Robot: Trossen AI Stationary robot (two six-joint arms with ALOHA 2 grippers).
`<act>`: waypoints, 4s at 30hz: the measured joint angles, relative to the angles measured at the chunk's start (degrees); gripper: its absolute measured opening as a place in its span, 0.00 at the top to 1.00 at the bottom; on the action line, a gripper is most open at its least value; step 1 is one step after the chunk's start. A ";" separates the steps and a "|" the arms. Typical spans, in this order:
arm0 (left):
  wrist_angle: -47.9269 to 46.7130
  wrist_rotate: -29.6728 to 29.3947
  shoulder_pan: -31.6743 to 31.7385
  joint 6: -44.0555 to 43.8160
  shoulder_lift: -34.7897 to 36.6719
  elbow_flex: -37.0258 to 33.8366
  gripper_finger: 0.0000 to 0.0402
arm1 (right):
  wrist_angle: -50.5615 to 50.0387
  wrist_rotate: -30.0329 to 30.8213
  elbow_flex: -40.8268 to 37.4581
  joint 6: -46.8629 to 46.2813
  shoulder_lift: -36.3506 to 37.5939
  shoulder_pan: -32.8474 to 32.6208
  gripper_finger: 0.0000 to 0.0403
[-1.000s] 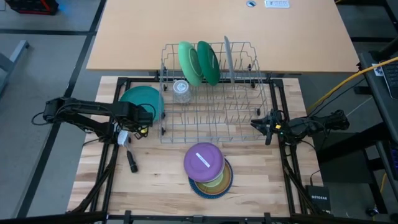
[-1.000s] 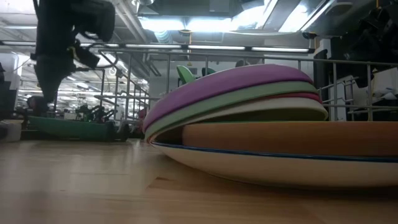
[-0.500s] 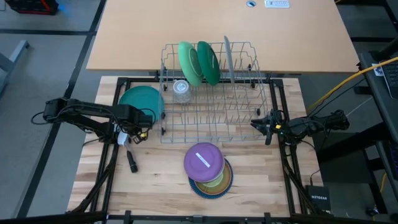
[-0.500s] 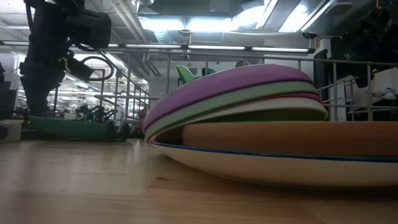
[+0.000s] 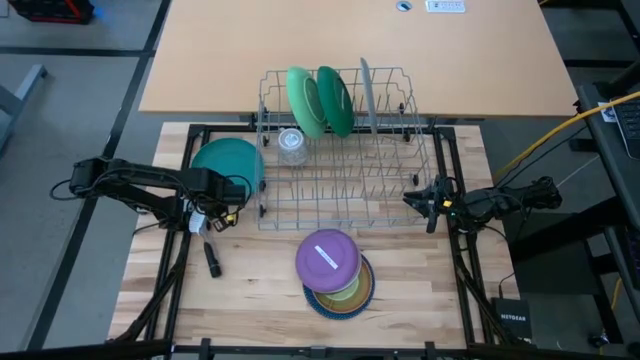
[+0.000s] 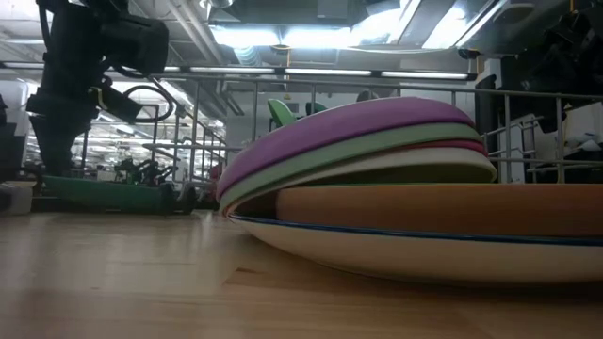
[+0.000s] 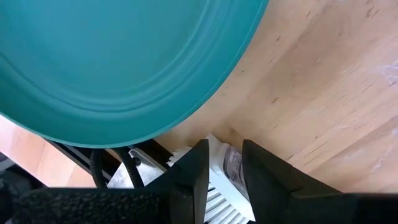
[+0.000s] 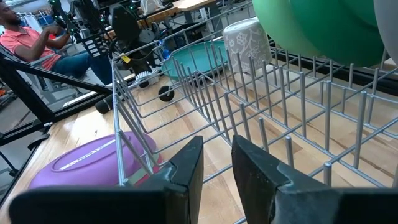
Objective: Sort dishes
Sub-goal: Put the dark green plate in the dish rack
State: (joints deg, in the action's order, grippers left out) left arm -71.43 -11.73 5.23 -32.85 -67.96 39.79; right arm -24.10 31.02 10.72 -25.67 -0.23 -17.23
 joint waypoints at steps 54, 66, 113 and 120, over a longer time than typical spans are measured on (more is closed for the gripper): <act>15.61 -7.06 0.11 -5.91 -0.35 -7.74 0.89 | 0.00 -0.02 0.00 -0.85 0.00 0.00 0.78; 10.02 -8.22 0.13 -14.59 -0.33 -4.18 0.99 | 0.00 -0.02 0.00 -0.85 -0.01 0.00 0.78; 56.59 -19.74 10.09 17.05 14.95 24.35 1.00 | 0.00 0.30 -0.02 0.63 -0.02 0.00 0.78; 75.63 -1.18 21.82 16.60 14.86 15.62 1.00 | -0.04 1.93 -0.02 0.64 -0.02 0.00 0.78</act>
State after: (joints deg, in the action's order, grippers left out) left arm 4.20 -12.91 27.05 -16.25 -53.10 55.41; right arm -24.14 32.95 10.70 -25.03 -0.25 -17.23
